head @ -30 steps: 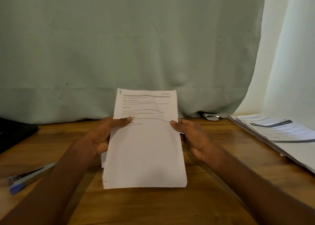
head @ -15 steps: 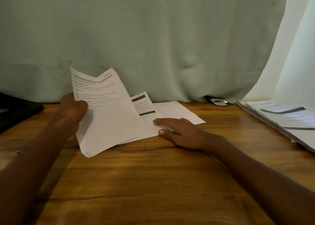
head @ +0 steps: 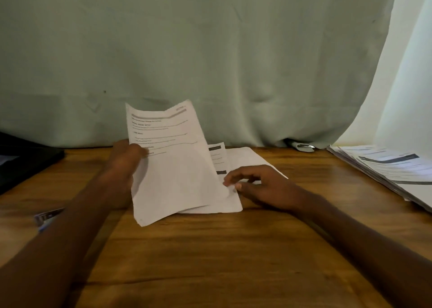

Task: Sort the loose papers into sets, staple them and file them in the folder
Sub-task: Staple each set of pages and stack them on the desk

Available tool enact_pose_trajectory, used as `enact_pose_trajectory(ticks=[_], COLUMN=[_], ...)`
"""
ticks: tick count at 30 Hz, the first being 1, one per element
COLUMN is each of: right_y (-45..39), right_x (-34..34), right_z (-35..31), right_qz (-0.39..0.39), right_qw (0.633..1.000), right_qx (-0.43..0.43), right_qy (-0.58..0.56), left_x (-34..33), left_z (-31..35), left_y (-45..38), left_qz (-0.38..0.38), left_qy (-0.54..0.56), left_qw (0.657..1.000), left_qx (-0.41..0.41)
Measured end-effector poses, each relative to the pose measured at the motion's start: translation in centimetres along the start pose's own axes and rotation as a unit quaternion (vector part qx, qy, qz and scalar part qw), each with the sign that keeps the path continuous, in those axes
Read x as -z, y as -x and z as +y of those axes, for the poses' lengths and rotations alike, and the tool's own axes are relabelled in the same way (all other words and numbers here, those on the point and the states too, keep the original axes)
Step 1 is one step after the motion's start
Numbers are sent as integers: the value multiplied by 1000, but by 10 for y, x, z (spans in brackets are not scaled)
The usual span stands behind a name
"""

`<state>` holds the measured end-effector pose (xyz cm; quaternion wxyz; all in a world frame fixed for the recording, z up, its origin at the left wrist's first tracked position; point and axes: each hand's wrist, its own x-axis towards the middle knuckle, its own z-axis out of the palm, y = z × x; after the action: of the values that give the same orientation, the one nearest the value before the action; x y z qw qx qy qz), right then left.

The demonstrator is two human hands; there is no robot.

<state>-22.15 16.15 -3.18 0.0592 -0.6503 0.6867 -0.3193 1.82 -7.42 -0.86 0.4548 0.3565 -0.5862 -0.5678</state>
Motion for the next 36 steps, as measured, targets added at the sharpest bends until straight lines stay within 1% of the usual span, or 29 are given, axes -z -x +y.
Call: enact_pose_trajectory(ticks=[1,2,3,4,5,6,8,10,11,13,15,16,17,19,21,22,24,26,30,32,34,36], right_y=[1,0,-1,-2,-2,-2,3,7,8,8,9,11,12,14,15,14,12,10,9,9,9,10], right_x=[-1,0,2,5,9,14,24,35,39,48,54,54,55,55,55,54,53,52,52,55,59,65], right_z=[-1,1,5,11,18,27,44,53,56,60,60,59,58,54,52,52,53,54,55,54,52,47], right_qz=[36,89,138,166,164,136,80,52,51,71,106,105,85,-1,-91,-105,-64,-18,45,109,187,251], right_qw=[999,995,990,986,983,981,979,981,983,982,975,975,980,986,974,970,976,983,985,984,977,967], right_qx=[8,5,-8,-29,-59,-91,-131,-129,-123,-119,-114,-107,-102,-117,-155,-167,-172,-157,-115,-89,-61,-46], right_qy=[-32,-46,-31,9,60,103,137,133,128,129,162,165,151,118,135,140,114,99,117,107,77,15], left_x=[-4,-9,-15,-22,-28,-32,-37,-35,-32,-26,-25,-26,-29,-39,-47,-50,-51,-52,-51,-49,-46,-40], left_z=[1,1,-1,-2,-5,-7,-9,-8,-7,-4,-2,-1,-1,-2,-3,-4,-9,-13,-16,-14,-7,1], left_y=[4,7,12,17,20,24,30,29,27,24,24,25,27,32,35,35,36,36,34,31,29,25], left_qz=[-28,-61,-92,-120,-144,-165,-193,-188,-172,-119,-65,-48,-39,-48,-70,-80,-102,-112,-101,-96,-75,-52], left_qy=[21,32,27,8,-16,-37,-94,-202,-257,-355,-392,-387,-368,-289,-207,-182,-162,-154,-134,-121,-91,-46], left_qw=[999,997,994,992,989,985,976,960,948,920,905,908,915,945,969,975,977,979,983,985,989,993], left_qx=[21,37,45,46,44,43,24,-45,-78,-120,-148,-155,-157,-144,-114,-103,-90,-78,-69,-76,-88,-94])
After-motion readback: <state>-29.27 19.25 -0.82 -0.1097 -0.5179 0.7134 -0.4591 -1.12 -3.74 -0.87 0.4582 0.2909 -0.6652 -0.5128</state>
